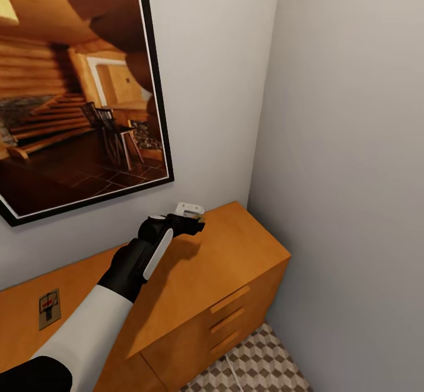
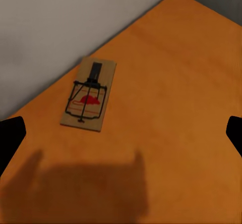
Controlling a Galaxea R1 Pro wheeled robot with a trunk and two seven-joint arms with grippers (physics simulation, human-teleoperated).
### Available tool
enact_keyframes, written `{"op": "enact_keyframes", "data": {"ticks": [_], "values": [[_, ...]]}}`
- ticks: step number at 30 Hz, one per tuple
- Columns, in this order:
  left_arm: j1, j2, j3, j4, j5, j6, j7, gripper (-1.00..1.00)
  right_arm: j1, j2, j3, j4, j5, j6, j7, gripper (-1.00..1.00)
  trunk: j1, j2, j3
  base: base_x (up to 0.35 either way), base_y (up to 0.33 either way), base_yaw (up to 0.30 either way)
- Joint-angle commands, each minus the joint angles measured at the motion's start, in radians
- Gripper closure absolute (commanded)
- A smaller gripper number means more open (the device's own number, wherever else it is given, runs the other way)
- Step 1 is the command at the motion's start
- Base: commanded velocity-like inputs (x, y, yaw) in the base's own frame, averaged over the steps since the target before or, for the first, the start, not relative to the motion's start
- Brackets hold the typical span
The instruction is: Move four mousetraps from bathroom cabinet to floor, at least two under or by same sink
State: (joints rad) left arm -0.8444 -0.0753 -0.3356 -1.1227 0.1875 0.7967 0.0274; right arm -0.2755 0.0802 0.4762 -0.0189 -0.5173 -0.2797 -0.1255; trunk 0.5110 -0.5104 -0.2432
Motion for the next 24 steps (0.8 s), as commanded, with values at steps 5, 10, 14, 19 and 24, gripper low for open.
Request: {"op": "enact_keyframes", "data": {"ticks": [5,10,14,19,24], "values": [[-0.001,0.000,0.000,0.007,0.006,0.000,0.003,-1.00,-0.001,0.000,0.009,0.000,-0.007,-0.003,-0.003,-1.00,0.000,-0.002,-0.003,0.000,0.000,0.000],[-0.001,0.000,0.000,0.015,0.006,-0.001,0.003,-1.00,-0.001,0.000,0.009,0.000,-0.007,-0.003,-0.003,-1.00,0.000,-0.002,-0.003,0.000,0.000,0.000],[-0.001,0.000,0.000,0.019,0.006,-0.002,0.003,-1.00,-0.001,0.000,0.009,0.000,-0.007,-0.003,-0.004,-1.00,0.000,-0.002,-0.003,0.000,0.000,0.000],[-0.001,0.000,0.000,0.025,0.006,-0.002,0.003,-1.00,-0.001,0.000,0.009,0.000,-0.007,-0.003,-0.004,-1.00,0.000,-0.002,-0.003,0.000,0.000,0.000],[-0.001,-0.001,0.000,0.035,0.005,-0.002,0.003,-1.00,-0.001,0.000,0.009,0.000,-0.007,-0.003,-0.004,-1.00,0.000,-0.002,-0.003,0.005,0.000,0.000]]}}
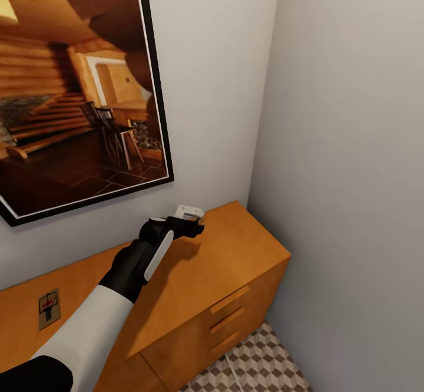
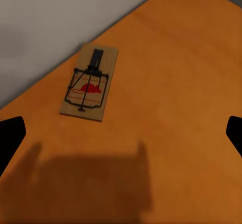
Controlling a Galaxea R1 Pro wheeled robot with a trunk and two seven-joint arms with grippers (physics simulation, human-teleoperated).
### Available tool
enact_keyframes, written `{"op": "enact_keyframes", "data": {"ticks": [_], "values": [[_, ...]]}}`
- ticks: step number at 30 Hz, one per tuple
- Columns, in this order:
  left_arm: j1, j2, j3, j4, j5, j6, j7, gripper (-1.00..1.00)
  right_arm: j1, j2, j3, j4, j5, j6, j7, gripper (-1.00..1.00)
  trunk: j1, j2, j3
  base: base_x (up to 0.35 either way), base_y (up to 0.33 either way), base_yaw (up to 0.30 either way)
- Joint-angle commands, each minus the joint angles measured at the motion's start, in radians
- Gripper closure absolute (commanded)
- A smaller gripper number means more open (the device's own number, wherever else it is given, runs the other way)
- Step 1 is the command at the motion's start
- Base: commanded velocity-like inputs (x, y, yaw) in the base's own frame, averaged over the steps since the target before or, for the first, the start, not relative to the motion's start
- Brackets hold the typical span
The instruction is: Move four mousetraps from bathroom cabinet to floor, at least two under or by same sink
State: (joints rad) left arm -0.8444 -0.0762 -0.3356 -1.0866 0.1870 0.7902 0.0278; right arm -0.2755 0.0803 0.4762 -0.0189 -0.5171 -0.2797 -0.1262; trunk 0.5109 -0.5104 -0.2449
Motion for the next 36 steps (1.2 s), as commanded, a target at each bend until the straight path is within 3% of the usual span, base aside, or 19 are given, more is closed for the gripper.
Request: {"op": "enact_keyframes", "data": {"ticks": [1,11,36], "values": [[-0.001,0.000,0.000,0.000,0.006,0.004,0.003,-1.00,-0.001,0.000,0.009,0.000,-0.007,-0.003,-0.003,-1.00,0.000,-0.002,-0.002,0.046,0.000,0.000],[0.003,0.000,0.000,0.005,0.005,0.004,0.003,-1.00,-0.001,0.000,0.009,0.000,-0.007,-0.003,-0.003,-1.00,0.000,-0.002,-0.002,0.111,-0.021,0.000],[0.004,0.000,0.000,0.023,0.005,0.004,0.003,-1.00,-0.001,0.000,0.009,0.000,-0.008,-0.003,-0.003,-1.00,0.000,-0.002,-0.002,0.007,-0.001,0.000]]}}
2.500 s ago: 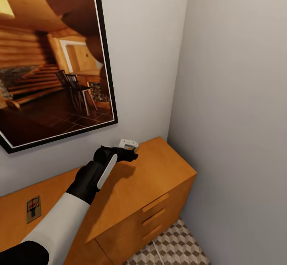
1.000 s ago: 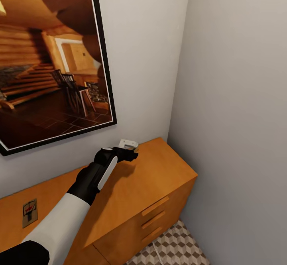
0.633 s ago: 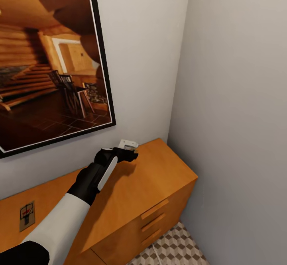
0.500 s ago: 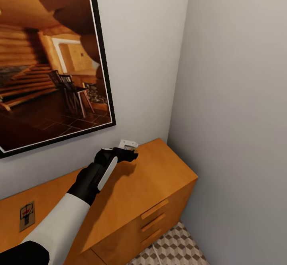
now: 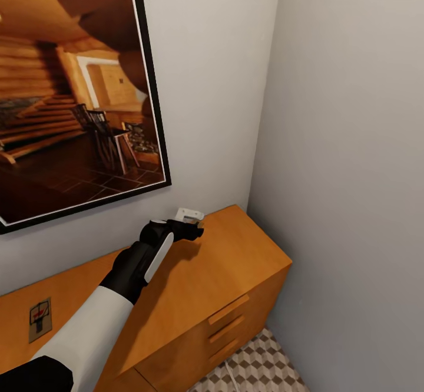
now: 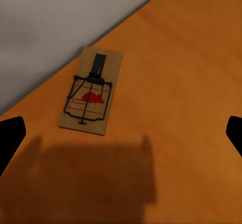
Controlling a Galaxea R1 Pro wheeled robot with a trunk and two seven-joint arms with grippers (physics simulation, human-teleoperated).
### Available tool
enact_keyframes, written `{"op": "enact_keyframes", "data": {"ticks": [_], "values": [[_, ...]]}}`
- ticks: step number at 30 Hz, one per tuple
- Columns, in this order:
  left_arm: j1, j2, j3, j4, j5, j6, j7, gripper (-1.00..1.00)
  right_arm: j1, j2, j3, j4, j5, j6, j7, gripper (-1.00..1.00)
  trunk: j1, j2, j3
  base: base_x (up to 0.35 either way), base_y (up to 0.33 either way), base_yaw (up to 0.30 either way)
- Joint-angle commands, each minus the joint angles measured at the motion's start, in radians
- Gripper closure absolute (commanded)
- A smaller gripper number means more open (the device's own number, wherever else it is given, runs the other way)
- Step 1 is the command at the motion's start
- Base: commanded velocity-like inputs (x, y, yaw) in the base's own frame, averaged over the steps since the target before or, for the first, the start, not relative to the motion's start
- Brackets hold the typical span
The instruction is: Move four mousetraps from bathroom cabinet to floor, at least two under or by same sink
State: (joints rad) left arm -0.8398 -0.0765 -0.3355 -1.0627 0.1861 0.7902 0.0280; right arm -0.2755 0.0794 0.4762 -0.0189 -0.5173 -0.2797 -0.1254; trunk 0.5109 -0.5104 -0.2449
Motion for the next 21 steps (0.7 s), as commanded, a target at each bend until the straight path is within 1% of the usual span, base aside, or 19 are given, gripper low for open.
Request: {"op": "enact_keyframes", "data": {"ticks": [1,6,14,21], "values": [[-0.001,0.000,0.000,0.000,0.006,0.004,0.003,-1.00,-0.001,0.000,0.009,0.000,-0.007,-0.003,-0.004,-1.00,0.000,-0.002,-0.002,0.000,0.000,0.000],[-0.001,0.000,0.000,-0.001,0.006,0.004,0.004,-1.00,-0.001,0.000,0.009,0.000,-0.007,-0.003,-0.003,-1.00,0.000,-0.002,-0.002,0.031,0.000,0.000],[-0.001,0.000,0.000,-0.001,0.006,0.004,0.004,-1.00,-0.001,0.000,0.009,0.000,-0.007,-0.003,-0.004,-1.00,0.000,-0.002,-0.002,0.101,0.000,0.000],[-0.001,0.000,0.000,-0.001,0.006,0.004,0.004,-1.00,-0.001,0.000,0.009,0.000,-0.007,-0.003,-0.004,-1.00,0.000,-0.002,-0.002,0.026,0.000,0.000]]}}
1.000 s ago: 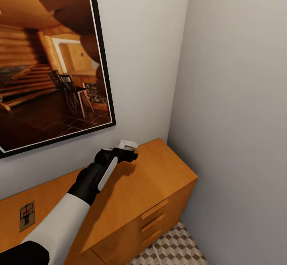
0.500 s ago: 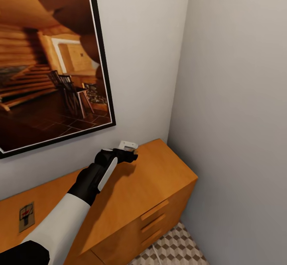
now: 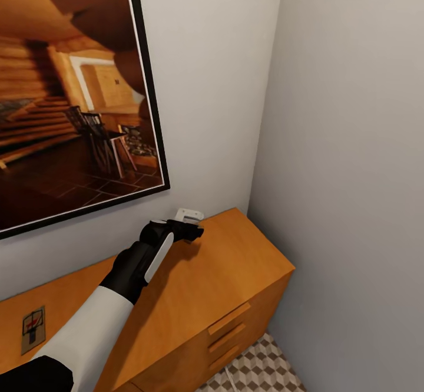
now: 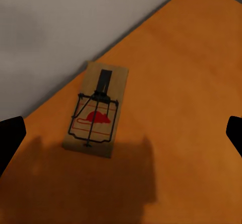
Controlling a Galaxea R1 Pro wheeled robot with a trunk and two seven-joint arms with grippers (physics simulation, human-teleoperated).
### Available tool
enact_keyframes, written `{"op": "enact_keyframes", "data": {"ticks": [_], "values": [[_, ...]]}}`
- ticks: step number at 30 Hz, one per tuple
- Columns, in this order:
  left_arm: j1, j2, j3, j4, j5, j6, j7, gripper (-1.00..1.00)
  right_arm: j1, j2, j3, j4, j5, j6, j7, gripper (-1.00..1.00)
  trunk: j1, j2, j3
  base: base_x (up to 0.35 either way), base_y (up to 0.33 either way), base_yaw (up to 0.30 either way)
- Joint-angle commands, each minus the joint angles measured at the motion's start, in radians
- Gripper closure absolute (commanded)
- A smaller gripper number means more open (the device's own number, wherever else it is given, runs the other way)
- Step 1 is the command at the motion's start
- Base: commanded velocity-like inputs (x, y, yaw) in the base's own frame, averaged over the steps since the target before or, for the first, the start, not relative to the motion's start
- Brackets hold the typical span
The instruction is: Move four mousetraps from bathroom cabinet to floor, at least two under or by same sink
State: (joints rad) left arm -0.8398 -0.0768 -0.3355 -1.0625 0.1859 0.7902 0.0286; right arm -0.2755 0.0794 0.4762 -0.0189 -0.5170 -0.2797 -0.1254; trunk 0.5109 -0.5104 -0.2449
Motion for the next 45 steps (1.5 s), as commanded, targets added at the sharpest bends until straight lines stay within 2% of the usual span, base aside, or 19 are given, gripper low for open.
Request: {"op": "enact_keyframes", "data": {"ticks": [1,17,45], "values": [[-0.001,0.000,0.000,-0.001,0.006,0.004,0.003,-1.00,-0.001,0.000,0.009,0.000,-0.007,-0.003,-0.004,-1.00,0.000,-0.002,-0.002,0.010,0.000,0.000],[-0.001,0.000,-0.001,0.002,0.006,0.004,0.004,-1.00,-0.001,0.002,0.009,0.000,-0.007,-0.003,-0.004,-1.00,0.000,-0.002,-0.004,0.002,0.000,0.000],[-0.001,0.000,-0.002,0.007,0.006,0.003,0.003,-1.00,-0.001,0.001,0.009,0.000,-0.007,-0.003,-0.004,-1.00,0.000,-0.002,-0.030,0.000,0.000,0.000]]}}
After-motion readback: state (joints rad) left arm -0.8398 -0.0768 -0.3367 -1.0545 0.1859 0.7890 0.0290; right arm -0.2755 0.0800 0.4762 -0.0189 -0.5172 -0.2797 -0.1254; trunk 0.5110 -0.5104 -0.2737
